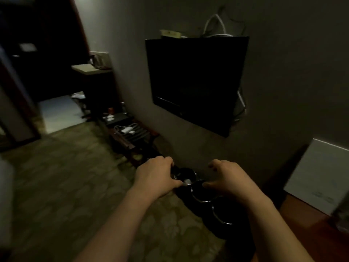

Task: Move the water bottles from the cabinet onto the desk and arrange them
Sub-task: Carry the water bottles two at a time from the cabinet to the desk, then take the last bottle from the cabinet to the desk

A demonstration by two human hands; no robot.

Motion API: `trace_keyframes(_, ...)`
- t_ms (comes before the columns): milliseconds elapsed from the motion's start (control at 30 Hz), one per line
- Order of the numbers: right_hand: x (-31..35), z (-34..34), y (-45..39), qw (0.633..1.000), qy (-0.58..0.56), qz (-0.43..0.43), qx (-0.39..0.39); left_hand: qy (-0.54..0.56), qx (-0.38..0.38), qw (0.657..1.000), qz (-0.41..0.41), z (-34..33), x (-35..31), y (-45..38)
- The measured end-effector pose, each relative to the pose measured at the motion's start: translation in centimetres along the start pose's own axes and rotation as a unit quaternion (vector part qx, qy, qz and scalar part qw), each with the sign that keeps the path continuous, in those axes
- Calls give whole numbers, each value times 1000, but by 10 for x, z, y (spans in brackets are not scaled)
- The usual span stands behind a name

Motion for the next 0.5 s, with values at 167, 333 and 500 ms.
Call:
trace_keyframes(167, 98, -31, -37, 997, 15, 74, 11, 13, -3, 997, 81, 18, 99, 30)
trace_keyframes(333, 172, -53, -81, 989, 38, 138, 37, 40, -27, 989, 142, 26, 171, 37)
trace_keyframes(500, 234, -74, -146, 981, 38, 182, 61, 35, -31, 981, 186, 30, 240, 15)
Point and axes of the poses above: each hand's wrist, its own y-axis away from the middle knuckle, its own z-axis out of the back of the hand, x = y × z, the point moved 2 cm from there along -y, towards the middle knuckle, and after that the axes turned 8 degrees about -z, right-handed, at the moved point
